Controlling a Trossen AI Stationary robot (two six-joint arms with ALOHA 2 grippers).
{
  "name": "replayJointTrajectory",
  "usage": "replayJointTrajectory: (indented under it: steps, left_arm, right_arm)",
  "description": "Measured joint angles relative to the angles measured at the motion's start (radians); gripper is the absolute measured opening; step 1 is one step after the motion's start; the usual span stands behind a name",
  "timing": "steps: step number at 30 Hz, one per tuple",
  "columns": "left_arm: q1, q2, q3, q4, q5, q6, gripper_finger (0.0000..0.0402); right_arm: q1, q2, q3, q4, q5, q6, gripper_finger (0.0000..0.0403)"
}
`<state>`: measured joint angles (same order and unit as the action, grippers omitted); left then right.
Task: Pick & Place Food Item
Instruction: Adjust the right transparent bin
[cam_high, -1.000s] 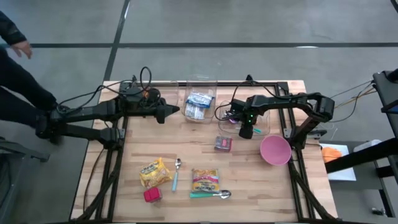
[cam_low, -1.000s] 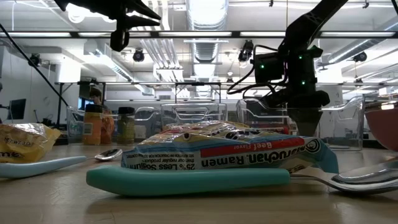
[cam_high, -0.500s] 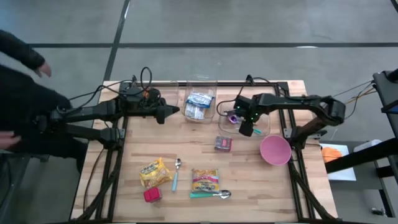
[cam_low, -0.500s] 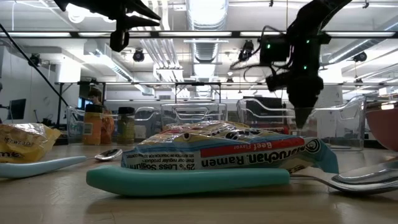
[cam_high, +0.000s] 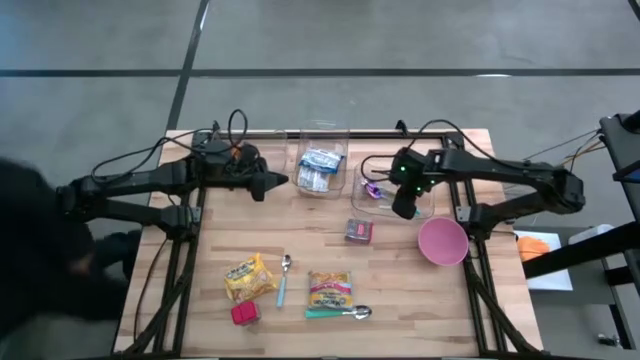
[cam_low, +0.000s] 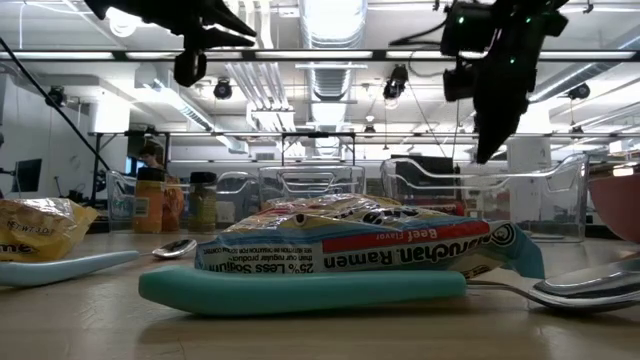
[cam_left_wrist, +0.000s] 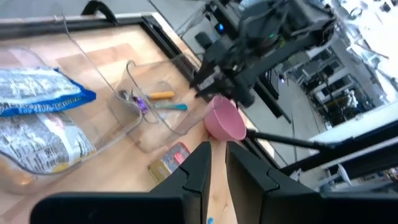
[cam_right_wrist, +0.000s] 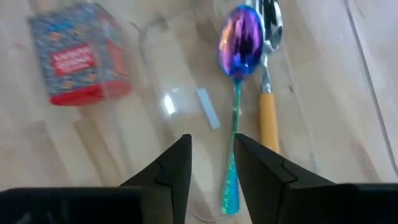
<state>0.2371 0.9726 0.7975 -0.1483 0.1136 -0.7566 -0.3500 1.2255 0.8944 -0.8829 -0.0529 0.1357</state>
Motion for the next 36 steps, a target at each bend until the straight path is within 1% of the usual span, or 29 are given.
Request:
replayJointTrajectory:
  steps: [7, 10, 13, 17, 22, 26, 29, 33, 36]
  left_arm:
    - [-0.018, 0.038, 0.001, -0.012, 0.038, 0.040, 0.0059]
    - [-0.021, 0.069, 0.001, -0.008, 0.053, 0.050, 0.0059]
    - [-0.021, 0.099, 0.001, -0.006, 0.070, 0.051, 0.0059]
    - [-0.026, 0.130, 0.001, 0.000, 0.094, 0.075, 0.0059]
    - [-0.035, 0.145, 0.016, -0.002, 0.098, 0.124, 0.0059]
    - [-0.035, 0.149, 0.044, -0.003, 0.098, 0.163, 0.0059]
    - [-0.035, 0.155, 0.058, -0.008, 0.097, 0.180, 0.0059]
    - [-0.035, 0.157, 0.063, -0.013, 0.097, 0.182, 0.0059]
    - [-0.037, 0.157, 0.063, -0.013, 0.097, 0.182, 0.0059]
  right_arm:
    - [0.078, -0.100, 0.001, 0.009, -0.001, 0.098, 0.0114]
    - [0.132, -0.130, 0.001, 0.007, 0.000, 0.111, 0.0114]
    - [0.183, -0.153, 0.001, 0.007, 0.000, 0.174, 0.0114]
    - [0.250, -0.177, 0.001, 0.008, 0.032, 0.234, 0.0114]
    - [0.351, -0.188, 0.001, 0.027, 0.061, 0.234, 0.0114]
    - [0.419, -0.147, 0.002, 0.022, 0.080, 0.224, 0.0112]
    - [0.457, -0.089, 0.002, 0.023, 0.080, 0.198, 0.0091]
    - [0.476, 0.002, 0.001, 0.026, 0.081, 0.149, 0.0023]
    - [0.467, 0.065, 0.001, 0.027, 0.083, 0.140, 0.0012]
